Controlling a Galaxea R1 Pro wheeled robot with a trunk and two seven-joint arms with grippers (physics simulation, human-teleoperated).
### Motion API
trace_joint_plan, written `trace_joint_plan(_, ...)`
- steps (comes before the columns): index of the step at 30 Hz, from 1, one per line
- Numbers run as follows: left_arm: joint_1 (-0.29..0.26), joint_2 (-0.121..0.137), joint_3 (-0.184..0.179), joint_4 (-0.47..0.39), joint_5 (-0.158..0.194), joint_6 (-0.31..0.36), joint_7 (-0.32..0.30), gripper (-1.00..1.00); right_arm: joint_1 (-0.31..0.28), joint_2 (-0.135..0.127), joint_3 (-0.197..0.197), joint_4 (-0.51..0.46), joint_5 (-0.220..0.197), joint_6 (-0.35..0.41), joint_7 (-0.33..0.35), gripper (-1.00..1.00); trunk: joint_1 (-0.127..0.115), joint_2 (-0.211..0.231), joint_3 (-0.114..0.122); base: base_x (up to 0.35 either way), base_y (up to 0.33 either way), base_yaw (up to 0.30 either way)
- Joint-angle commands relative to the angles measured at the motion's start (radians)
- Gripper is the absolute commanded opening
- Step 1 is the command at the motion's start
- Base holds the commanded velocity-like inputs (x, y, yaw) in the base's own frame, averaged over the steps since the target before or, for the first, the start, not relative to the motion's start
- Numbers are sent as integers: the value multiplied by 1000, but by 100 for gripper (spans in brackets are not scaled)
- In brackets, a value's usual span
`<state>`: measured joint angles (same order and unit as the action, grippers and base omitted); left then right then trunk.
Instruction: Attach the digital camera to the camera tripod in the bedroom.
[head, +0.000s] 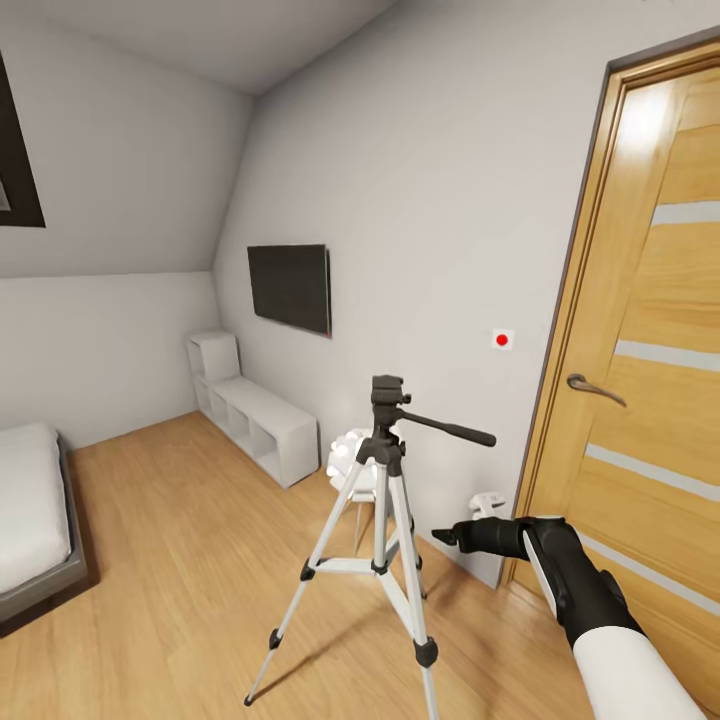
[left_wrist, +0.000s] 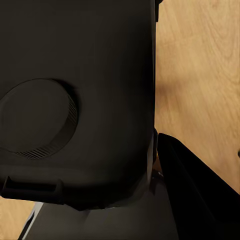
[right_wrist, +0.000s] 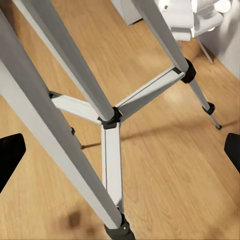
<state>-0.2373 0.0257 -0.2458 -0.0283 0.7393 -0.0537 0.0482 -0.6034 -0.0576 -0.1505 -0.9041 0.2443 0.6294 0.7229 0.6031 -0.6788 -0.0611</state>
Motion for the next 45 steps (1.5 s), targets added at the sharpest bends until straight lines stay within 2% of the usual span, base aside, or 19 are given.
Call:
trace_joint_plan(1,-1,0,-9,-1,6,-2,3,-100,-1,1,-3,0,11,0,8,100,-4,6,1,0,0,0)
trace_joint_plan(6,-1,-1,-9,-1,6,-2,2,-100,-1,1,-3,19,10,-17,0,100,-23,41,17,0,0,0)
trace_joint_plan(11,-1,0,-9,-1,6,-2,2,-100,-1,1,-3,43,11,-69,-3,100,-42,76,33,0,0,0)
trace_joint_plan(20,-1,0,-9,0,6,-2,2,-100,-1,0,-4,138,10,-261,-37,100,-76,139,61,0,0,0)
trace_joint_plan(24,-1,0,-9,1,6,-2,2,-100,-1,0,-4,167,10,-318,-57,100,-92,167,73,0,0,0)
trace_joint_plan(40,-1,2,-9,1,6,-2,2,-100,-1,-1,-4,183,10,-351,-75,100,-153,279,124,0,0,0)
trace_joint_plan(45,-1,2,-9,1,6,-2,2,-100,-1,-1,-4,183,10,-352,-76,100,-153,279,124,0,0,0)
